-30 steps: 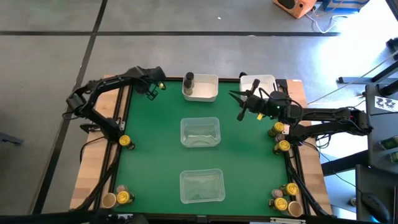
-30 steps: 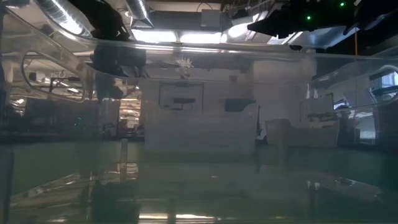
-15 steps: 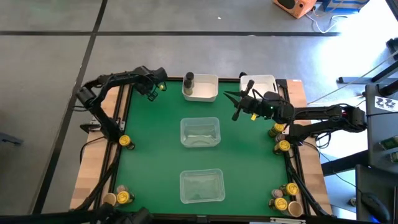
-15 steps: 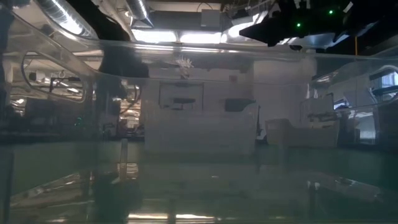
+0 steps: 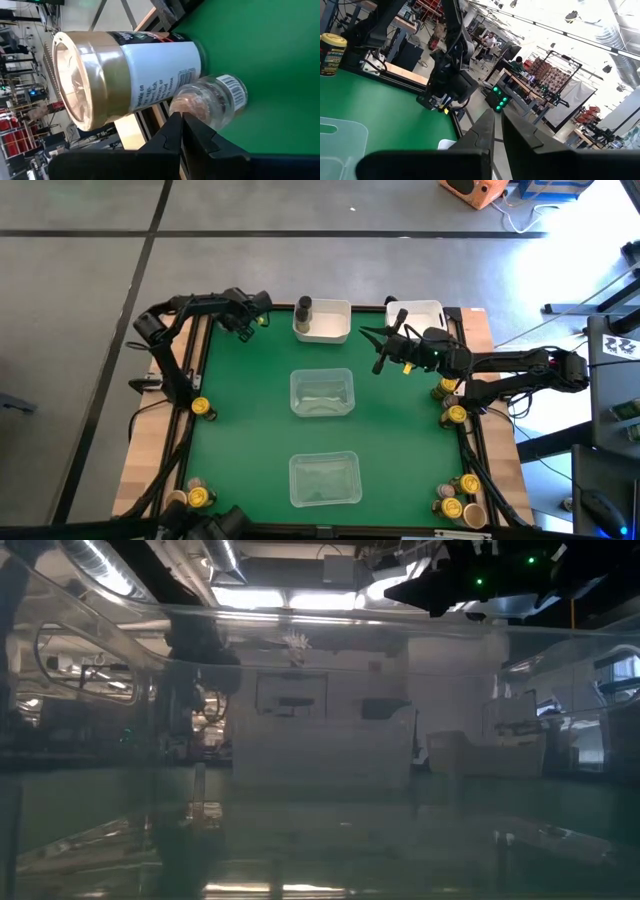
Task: Sort spices by type
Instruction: Put the top left transparent seasoning bottle into the center transparent bin
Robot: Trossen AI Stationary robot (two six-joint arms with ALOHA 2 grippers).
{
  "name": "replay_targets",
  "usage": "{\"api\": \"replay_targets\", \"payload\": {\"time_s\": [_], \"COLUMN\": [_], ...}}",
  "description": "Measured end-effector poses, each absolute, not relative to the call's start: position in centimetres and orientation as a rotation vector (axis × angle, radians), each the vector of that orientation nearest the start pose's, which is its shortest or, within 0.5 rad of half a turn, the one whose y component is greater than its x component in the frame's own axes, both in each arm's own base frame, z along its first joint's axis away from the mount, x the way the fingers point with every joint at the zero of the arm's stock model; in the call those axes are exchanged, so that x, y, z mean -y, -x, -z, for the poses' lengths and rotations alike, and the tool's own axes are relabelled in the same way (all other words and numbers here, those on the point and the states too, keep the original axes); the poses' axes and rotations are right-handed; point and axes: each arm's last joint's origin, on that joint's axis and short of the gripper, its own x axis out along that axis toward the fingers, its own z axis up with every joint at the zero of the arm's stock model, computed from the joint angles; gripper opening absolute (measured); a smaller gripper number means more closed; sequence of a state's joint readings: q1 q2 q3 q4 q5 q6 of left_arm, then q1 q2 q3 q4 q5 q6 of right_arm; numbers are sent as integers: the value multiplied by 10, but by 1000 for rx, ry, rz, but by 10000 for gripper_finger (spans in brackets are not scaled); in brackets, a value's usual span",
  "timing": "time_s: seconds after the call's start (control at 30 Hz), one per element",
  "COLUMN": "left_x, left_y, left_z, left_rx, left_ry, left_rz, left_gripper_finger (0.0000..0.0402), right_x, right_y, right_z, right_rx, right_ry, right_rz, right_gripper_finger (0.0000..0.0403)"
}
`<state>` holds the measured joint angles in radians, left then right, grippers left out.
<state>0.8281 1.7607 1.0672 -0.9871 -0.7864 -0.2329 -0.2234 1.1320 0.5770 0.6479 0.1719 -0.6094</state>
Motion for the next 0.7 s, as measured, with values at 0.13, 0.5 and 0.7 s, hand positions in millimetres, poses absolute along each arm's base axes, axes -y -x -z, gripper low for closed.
{"api": "replay_targets", "payload": {"time_s": [0.13,0.5,0.7], "left_x": [-227,-214,-196], "left_y": [-176,-191,-204], "left_z": [-164,-164,-165], "left_rx": [-1690,-1718,-1739], "left_ry": [182,148,123], "left_rz": [-1394,-1253,-1169], "left_gripper_finger": [5,5,5], "right_x": [59,59,59], "right_y": [-236,-236,-236], "right_z": [-273,-273,-273], "right_rx": [-30,-31,-32], "right_ry": [603,603,603], "right_rz": [411,410,410], "right_gripper_finger": [37,37,37]}}
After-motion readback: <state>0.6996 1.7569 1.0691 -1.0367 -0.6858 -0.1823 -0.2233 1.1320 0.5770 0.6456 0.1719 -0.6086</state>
